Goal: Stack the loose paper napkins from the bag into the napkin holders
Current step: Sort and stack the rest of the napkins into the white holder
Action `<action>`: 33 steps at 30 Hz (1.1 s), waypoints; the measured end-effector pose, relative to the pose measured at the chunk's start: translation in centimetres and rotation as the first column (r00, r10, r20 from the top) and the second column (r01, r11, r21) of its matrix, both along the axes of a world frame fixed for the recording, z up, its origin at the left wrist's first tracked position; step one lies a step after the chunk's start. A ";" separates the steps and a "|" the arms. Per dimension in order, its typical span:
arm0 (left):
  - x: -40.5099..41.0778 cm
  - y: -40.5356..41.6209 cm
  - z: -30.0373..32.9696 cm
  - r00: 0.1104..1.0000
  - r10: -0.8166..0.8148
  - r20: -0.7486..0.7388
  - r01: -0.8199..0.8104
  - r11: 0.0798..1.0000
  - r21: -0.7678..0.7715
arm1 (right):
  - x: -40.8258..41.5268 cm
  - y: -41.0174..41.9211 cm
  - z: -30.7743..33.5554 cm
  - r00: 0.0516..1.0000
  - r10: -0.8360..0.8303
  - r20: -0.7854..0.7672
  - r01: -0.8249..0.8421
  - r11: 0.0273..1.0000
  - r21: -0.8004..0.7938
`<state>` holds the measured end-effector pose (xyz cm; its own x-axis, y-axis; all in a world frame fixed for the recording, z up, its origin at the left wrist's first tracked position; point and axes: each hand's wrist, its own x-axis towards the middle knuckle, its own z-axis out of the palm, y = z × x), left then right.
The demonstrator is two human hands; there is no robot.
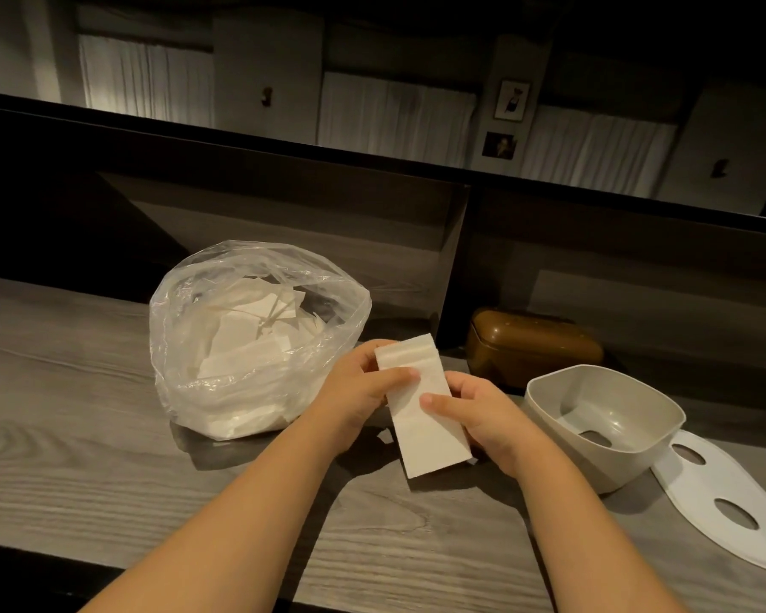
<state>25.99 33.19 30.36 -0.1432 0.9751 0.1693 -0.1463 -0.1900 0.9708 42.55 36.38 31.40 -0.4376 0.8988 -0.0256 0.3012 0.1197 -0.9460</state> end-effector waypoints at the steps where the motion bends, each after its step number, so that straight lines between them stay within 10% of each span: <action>1: 0.2 -0.1 0.1 0.999 0.019 0.041 -0.020 1.000 0.019 | -0.2 -0.2 0.0 1.000 0.003 -0.027 -0.003 1.000 -0.005; 5: 0.3 -0.3 0.2 0.933 -0.078 0.352 0.088 0.996 -0.013 | -0.7 -0.7 0.0 0.970 -0.026 -0.243 0.017 0.999 -0.036; 9: 0.9 -1.0 0.1 0.877 -0.329 0.350 0.409 0.893 -0.186 | -1.1 -0.8 0.0 0.925 -0.099 -0.367 0.091 0.995 -0.039; 16: 0.4 -0.2 -0.3 0.899 -0.278 0.338 0.375 0.888 -0.268 | -1.3 -0.2 -0.2 0.923 -0.382 -0.046 0.351 0.788 0.506; 20: 0.2 -0.3 -0.2 0.892 -0.320 0.321 0.409 0.872 -0.267 | -0.8 0.0 -0.3 0.935 -0.354 0.035 0.233 0.683 0.692; 33: -0.2 0.0 -0.8 0.905 -0.357 0.231 0.412 0.872 -0.266 | -0.9 -0.1 0.0 0.976 -0.217 -0.003 0.200 0.895 0.398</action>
